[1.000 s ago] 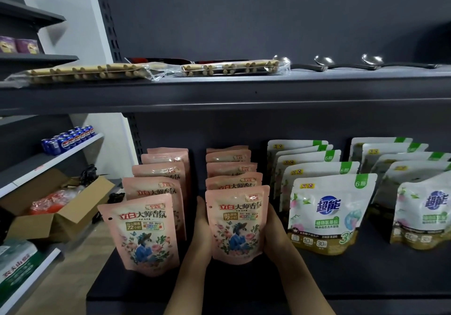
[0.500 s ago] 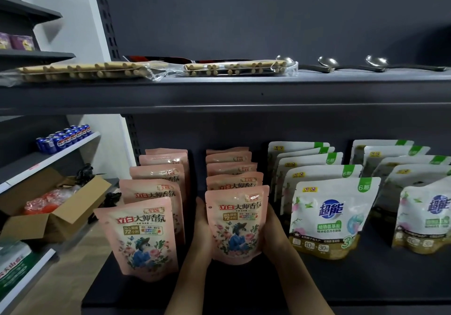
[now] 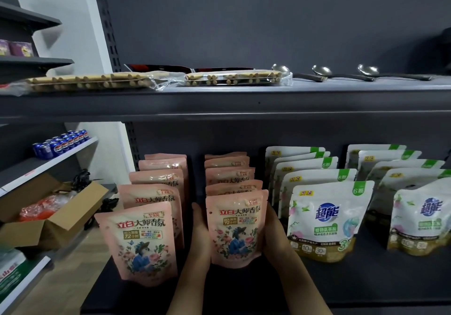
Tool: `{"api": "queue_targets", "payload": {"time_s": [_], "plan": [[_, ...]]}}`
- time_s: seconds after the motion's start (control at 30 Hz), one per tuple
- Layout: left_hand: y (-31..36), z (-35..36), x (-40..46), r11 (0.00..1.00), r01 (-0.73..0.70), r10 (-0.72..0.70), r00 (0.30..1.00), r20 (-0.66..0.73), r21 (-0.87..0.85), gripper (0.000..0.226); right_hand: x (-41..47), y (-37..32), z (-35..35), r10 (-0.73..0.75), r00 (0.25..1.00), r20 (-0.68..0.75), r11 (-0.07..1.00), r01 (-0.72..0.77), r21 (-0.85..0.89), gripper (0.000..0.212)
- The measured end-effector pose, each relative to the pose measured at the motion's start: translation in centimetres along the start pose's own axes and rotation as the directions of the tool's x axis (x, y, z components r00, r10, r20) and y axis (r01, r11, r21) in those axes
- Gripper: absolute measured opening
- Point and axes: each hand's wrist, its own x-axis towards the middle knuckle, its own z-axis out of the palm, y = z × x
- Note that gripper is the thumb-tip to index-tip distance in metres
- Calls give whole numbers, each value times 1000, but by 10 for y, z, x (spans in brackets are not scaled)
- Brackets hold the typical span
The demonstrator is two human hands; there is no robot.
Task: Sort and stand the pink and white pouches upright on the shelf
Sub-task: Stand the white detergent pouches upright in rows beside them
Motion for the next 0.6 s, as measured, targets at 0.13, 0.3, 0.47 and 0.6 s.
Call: {"api": "queue_targets", "payload": {"time_s": [0.13,0.3,0.47,0.6], "plan": [[0,-5,-2,997,-20,26,997,-75,70,68,-10,-9,1,-69,998,15,997,69,-26,54],[13,7,-20,967,-111,134,987,-86,231,60,-25,-34,6,-255,966,48,965,257,-47,43],[25,16,-17,921,-241,286,952,-111,306,69,-34,-61,12,-307,951,46,948,309,-69,59],[22,13,-11,916,-265,306,947,-98,301,78,-38,-69,16,-320,946,54,937,324,-133,55]]}}
